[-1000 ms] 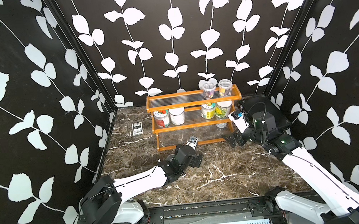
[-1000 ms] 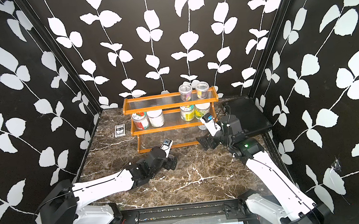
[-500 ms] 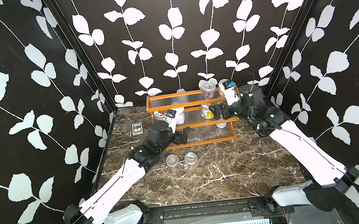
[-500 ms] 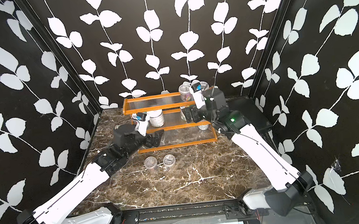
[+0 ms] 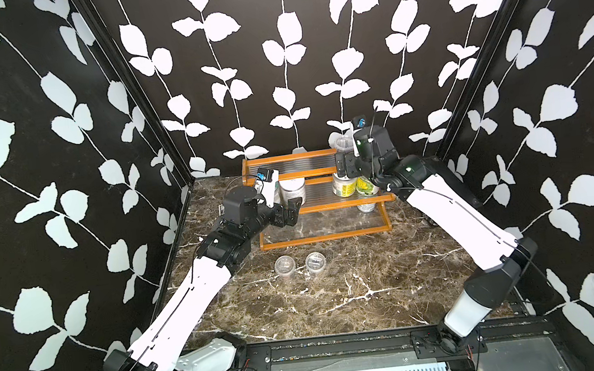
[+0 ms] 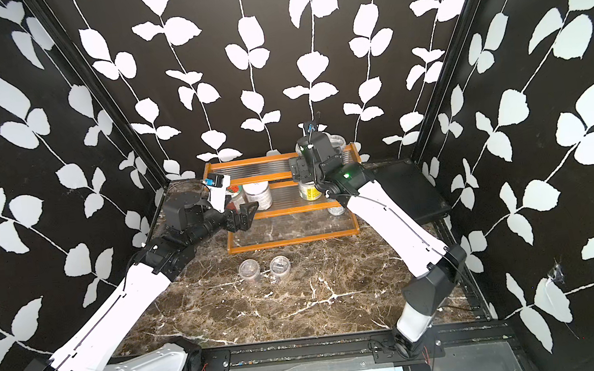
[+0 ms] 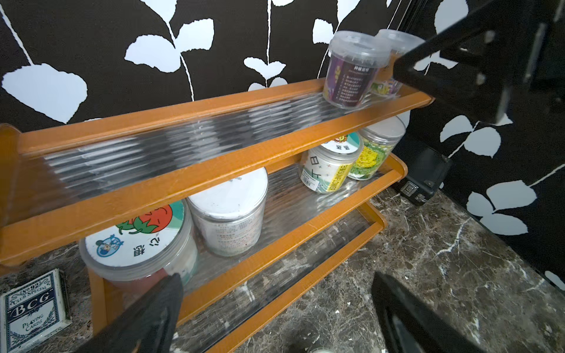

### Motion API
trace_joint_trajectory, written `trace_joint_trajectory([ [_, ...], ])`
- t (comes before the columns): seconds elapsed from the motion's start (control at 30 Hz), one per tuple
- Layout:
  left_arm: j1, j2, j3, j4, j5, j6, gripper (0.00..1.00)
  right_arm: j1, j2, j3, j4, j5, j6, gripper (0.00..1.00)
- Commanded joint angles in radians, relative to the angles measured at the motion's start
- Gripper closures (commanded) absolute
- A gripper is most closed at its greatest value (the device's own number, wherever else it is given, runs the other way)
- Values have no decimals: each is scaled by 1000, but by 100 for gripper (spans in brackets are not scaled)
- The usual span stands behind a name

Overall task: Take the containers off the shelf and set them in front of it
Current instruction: 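Pick up a container from the shelf.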

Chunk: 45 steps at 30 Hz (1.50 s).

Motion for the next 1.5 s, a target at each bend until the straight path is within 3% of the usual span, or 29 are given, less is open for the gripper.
trace_joint_trajectory([
  [0.0,7,-7,6,-5,34,-9,1,4,31,77,-9,61,30,0],
  [0.47,21,-38,-25,-20,32,-6,1,-11,201,282,-41,85,31,8],
  [0.67,25,-62,-52,-21,30,-13,1,-29,234,315,-43,66,37,18],
  [1.17,25,-92,-77,-28,30,-30,1,-54,303,399,-109,27,47,22],
  [1.33,25,-92,-75,-31,29,-30,1,-61,303,407,-95,-2,46,37],
  [1.47,25,-97,-76,-37,29,-30,1,-63,298,415,-93,-20,37,40],
])
